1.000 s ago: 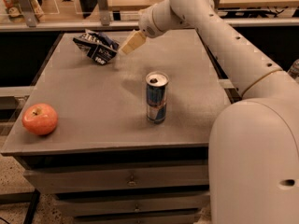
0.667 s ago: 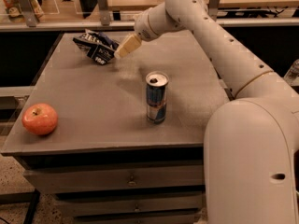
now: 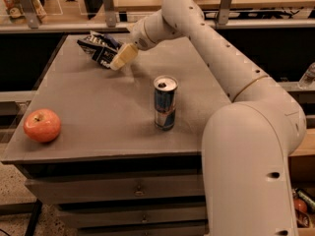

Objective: Move blue chip bag near redbull can

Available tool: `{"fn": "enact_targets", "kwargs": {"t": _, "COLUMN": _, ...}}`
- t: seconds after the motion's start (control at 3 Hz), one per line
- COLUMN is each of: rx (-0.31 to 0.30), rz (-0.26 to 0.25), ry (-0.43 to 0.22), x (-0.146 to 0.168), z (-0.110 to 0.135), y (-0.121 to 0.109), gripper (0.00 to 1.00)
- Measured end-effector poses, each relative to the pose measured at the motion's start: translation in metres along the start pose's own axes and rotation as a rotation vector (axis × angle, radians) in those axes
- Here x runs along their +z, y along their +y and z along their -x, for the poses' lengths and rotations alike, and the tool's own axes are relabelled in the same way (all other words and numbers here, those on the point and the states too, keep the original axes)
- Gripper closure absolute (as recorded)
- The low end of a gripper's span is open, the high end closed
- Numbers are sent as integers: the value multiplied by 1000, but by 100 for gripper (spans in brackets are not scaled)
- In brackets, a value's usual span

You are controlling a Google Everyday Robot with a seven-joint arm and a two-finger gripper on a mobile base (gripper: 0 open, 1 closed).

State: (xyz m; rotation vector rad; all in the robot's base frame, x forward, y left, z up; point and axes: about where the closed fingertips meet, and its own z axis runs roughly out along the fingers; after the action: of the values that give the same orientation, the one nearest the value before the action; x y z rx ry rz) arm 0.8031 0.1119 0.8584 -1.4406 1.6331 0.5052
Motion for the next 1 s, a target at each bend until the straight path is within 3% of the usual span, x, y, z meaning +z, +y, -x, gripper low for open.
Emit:
{"fn": "enact_targets", "kwargs": {"t": 0.33, "rx": -5, "rz": 39, "ry": -12, "x": 14, "z": 4, "y": 9, "gripper": 17}}
{"fn": "enact_targets", "kwargs": {"t": 1.0, "rx": 3, "rz": 77, "ry": -20, "x": 24, "z": 5, "y": 16, "gripper": 65}}
